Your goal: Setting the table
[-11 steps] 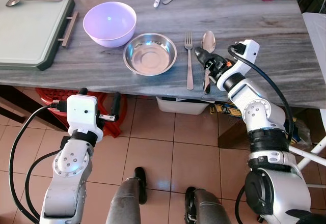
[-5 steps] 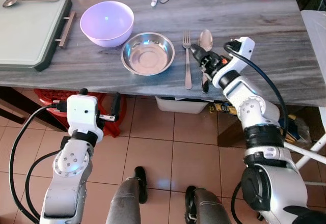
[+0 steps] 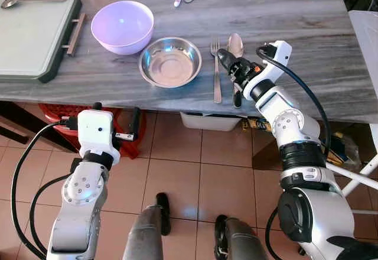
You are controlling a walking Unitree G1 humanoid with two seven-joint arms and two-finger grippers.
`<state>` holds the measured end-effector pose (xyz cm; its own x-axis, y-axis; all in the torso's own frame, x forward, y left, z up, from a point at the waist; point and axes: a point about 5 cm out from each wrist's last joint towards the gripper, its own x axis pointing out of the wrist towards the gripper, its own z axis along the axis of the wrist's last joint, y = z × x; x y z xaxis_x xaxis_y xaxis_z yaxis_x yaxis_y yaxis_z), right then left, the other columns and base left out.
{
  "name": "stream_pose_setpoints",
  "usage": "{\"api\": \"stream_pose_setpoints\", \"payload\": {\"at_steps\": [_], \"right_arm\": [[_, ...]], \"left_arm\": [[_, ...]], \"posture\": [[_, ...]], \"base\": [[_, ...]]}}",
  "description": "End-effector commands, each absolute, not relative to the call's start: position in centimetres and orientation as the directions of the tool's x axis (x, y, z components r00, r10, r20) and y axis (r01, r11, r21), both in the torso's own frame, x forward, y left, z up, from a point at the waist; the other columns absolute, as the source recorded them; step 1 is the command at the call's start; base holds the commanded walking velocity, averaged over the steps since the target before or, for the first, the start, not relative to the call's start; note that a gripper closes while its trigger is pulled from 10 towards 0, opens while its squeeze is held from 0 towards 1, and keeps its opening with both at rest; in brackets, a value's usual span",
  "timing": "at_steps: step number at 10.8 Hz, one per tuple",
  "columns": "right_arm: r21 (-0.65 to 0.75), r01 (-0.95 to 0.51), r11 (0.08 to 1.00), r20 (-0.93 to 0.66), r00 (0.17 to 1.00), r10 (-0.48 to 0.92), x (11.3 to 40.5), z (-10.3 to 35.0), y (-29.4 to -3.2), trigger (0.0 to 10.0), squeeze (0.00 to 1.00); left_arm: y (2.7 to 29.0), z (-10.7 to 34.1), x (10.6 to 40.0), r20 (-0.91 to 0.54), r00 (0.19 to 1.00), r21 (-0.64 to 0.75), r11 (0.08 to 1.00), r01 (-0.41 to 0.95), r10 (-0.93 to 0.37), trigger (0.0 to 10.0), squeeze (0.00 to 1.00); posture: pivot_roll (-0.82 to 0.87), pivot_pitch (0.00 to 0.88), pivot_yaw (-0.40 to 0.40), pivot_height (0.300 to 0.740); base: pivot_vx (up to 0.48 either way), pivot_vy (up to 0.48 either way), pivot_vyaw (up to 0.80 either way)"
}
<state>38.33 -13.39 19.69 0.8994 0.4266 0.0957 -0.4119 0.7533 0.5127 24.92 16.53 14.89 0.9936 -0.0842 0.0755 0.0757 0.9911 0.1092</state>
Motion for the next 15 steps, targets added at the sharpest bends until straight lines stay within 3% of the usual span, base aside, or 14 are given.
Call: {"api": "stream_pose_setpoints", "payload": {"at_steps": [1, 7, 8, 10, 15], "right_arm": [[0.518, -0.406, 0.753, 0.056, 0.895, 0.443, 38.2, 18.9, -12.9, 10.0, 0.00], [0.384, -0.336, 0.860, 0.197, 0.940, 0.279, 35.1, 22.1, -17.7, 10.0, 0.00], [0.318, -0.342, 0.884, 0.231, 0.932, 0.278, 34.1, 22.5, -17.6, 10.0, 0.00], [0.048, -0.267, 0.963, 0.287, 0.927, 0.243, 31.4, 21.9, -17.0, 10.0, 0.00], [-0.081, -0.069, 0.994, 0.265, 0.960, 0.089, 29.0, 19.0, -17.3, 10.0, 0.00]], "left_arm": [[16.8, 14.9, 24.6, 0.074, 0.995, 0.106, 0.992, 0.063, -0.071, 10.0, 0.00], [16.2, 14.8, 25.3, 0.100, 0.993, 0.067, 0.996, 0.057, -0.064, 10.0, 0.00], [16.2, 14.8, 25.4, 0.105, 0.994, 0.068, 0.997, 0.034, -0.041, 10.0, 0.00], [16.3, 14.5, 25.8, 0.108, 0.993, 0.071, 0.996, -0.050, 0.042, 10.0, 0.00], [15.6, 15.2, 26.8, 0.158, 0.984, 0.026, 0.996, -0.086, 0.081, 10.0, 0.00]], "posture": [[0.09, 0.325, 0.049, 0.740], [0.03, 0.279, 0.029, 0.740], [0.02, 0.264, 0.025, 0.740], [-0.01, 0.193, 0.002, 0.740], [-0.03, 0.160, -0.017, 0.740]], "base": [[0.000, 0.000, 0.00], [0.000, 0.000, 0.00], [0.000, 0.000, 0.00], [0.000, 0.000, 0.00], [-0.052, 0.000, 0.00]]}}
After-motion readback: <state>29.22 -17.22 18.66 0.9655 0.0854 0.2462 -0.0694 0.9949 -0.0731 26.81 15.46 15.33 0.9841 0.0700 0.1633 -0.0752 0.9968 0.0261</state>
